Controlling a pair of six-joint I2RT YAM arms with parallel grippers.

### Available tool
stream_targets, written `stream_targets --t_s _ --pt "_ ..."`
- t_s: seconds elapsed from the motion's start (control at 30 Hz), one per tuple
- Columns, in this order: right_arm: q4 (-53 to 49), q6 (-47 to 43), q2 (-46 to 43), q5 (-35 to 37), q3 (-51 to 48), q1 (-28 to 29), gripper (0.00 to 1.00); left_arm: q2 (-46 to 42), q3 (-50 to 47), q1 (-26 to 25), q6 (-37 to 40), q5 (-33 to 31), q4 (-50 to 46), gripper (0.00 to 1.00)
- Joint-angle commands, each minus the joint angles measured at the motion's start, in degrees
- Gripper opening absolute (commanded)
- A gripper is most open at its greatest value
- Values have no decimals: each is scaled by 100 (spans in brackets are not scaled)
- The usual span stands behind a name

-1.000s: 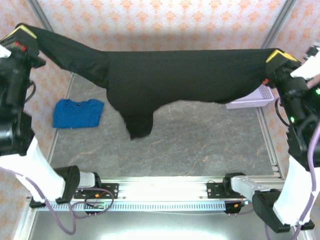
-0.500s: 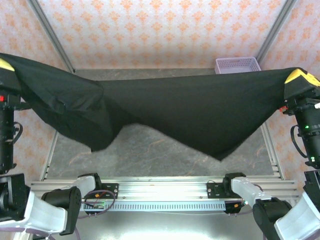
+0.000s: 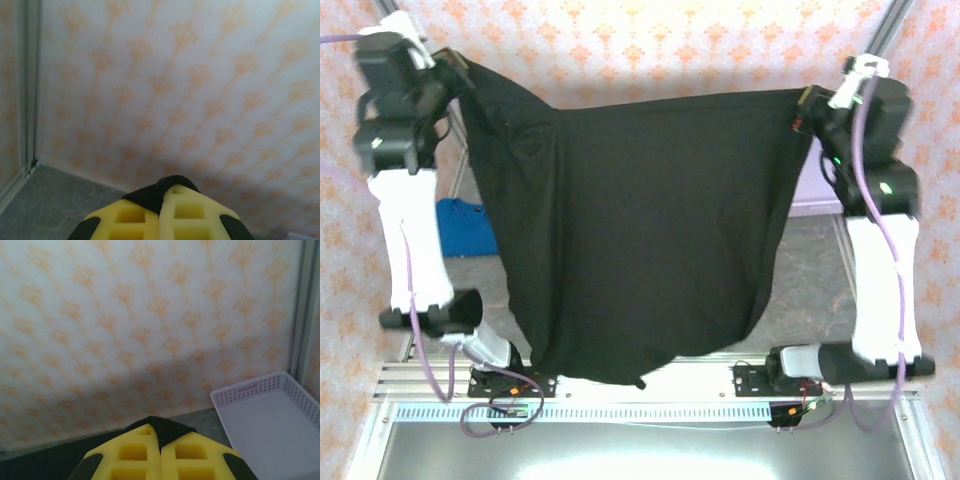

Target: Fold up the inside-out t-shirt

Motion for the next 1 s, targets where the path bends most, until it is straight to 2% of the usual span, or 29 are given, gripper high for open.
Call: stream_targets --t_s 0.0,0.1,0.2,0.27,0.33,0.43,0.5,0.6,0.7,0.8,0.9,0.97 --pt "1022 72 815 178 -109 -3 0 1149 688 -252 240 -420 209 0" --pt "1414 165 1998 95 323 11 0 2846 2423 -339 198 -465 -227 0" --pt "937 167 3249 47 1621 23 14 3934 3601 -341 7 -481 -231 1" --pt "144 89 3965 18 2676 31 27 3995 3401 -349 -109 -413 -24 17" --pt "-457 -23 4300 -59 3297 64 38 3783 2946 -374 -136 -376 95 42" --pt "-854 -201 4138 53 3120 205 46 3390 2362 -376 -200 -390 -78 56" --pt "-1013 -300 3775 347 2494 344 48 3082 1984 -381 -322 -376 -374 62" --pt "-738 -258 2711 650 567 613 49 2109 404 -510 -568 -338 -249 65" --pt "-573 14 1534 979 -1498 861 49 499 -2363 -880 -945 -18 1017 66" --pt "-676 432 543 1268 -3207 1048 56 -891 -4874 -1449 -1446 -66 2031 66" --pt "-842 1083 -112 1586 -4513 1465 59 -1836 -6623 -2072 -1649 -101 2324 67" --pt "-773 1601 -323 1841 -5199 1824 60 -2200 -7435 -2457 -1678 -178 2277 67"
